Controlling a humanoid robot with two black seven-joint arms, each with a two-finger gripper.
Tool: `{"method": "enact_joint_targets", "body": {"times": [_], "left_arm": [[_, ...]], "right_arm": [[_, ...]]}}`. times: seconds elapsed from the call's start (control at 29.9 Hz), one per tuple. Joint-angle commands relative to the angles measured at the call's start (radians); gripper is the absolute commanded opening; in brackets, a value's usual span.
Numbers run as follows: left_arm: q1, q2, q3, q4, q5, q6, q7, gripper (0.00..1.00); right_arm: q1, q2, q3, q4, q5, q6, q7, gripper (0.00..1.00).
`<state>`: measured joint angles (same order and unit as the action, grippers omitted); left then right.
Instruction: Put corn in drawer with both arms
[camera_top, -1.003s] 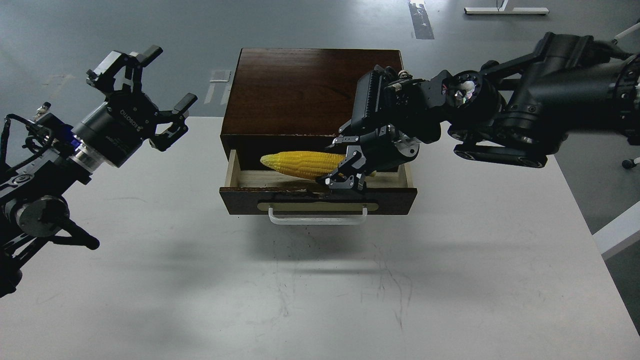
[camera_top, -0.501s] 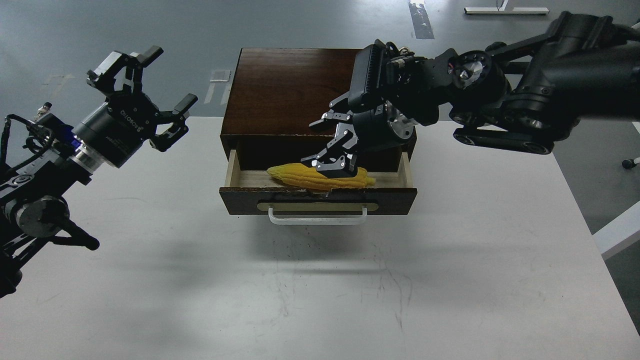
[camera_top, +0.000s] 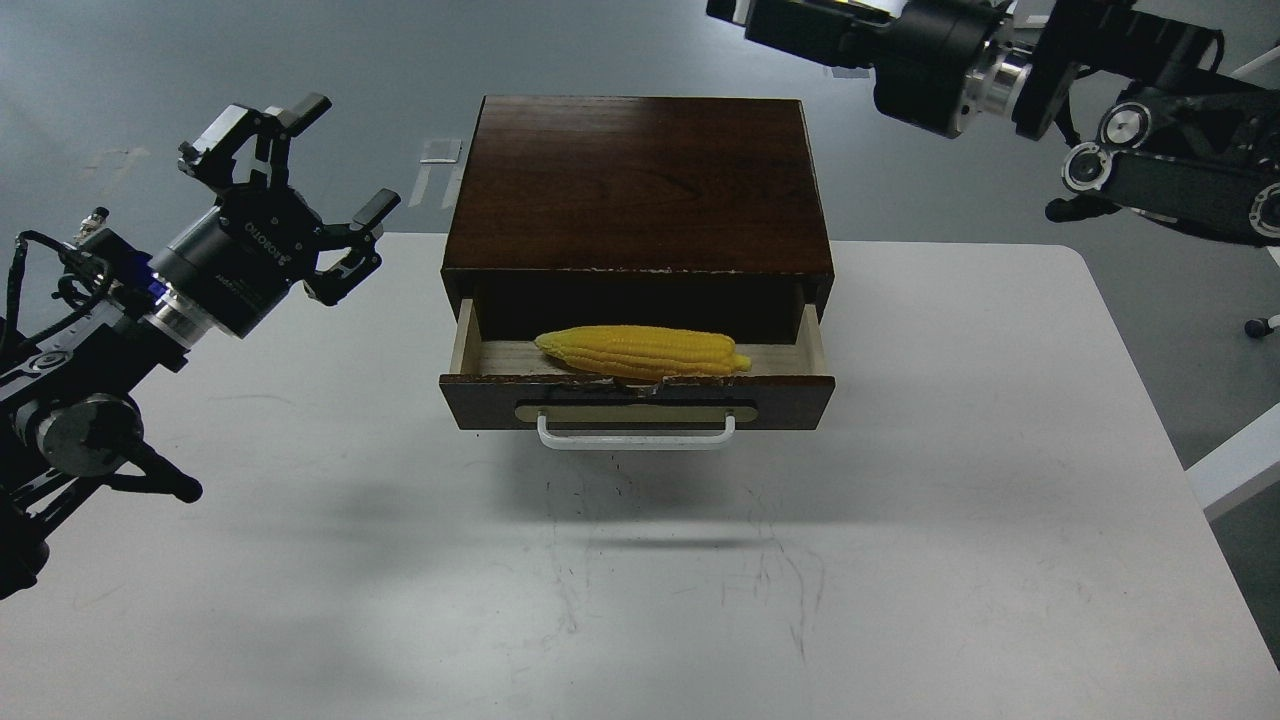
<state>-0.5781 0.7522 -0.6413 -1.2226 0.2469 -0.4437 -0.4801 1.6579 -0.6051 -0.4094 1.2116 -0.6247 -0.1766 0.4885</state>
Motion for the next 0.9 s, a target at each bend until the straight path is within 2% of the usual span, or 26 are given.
{"method": "enact_joint_targets", "body": {"times": [0.0,0.1,0.3,0.5,0.87], "left_arm": [[0.001,-0.004,0.0,0.0,0.0,0.0,0.0,0.98],[0.003,-0.008,0.0,0.0,0.0,0.0,0.0,0.98],[0.009,-0.016,0.0,0.0,0.014,0.0,-0.002,0.98],[0.014,-0.033,0.0,0.0,0.015,0.002,0.0,0.98],[0.03,-0.04,0.0,0.0,0.031,0.0,-0.002,0.98]], "right_arm": [[-0.237,-0.082,0.188,-0.001,0.11,0.0,0.0,0.95],[-0.442,-0.123,0.341,-0.014,0.193,0.018,0.0,0.95],[-0.693,-0.114,0.553,-0.027,0.419,0.063,0.0,0.95],[-0.828,-0.068,0.627,-0.09,0.549,0.112,0.0,0.95],[-0.877,0.013,0.664,-0.09,0.548,0.108,0.0,1.0]]}}
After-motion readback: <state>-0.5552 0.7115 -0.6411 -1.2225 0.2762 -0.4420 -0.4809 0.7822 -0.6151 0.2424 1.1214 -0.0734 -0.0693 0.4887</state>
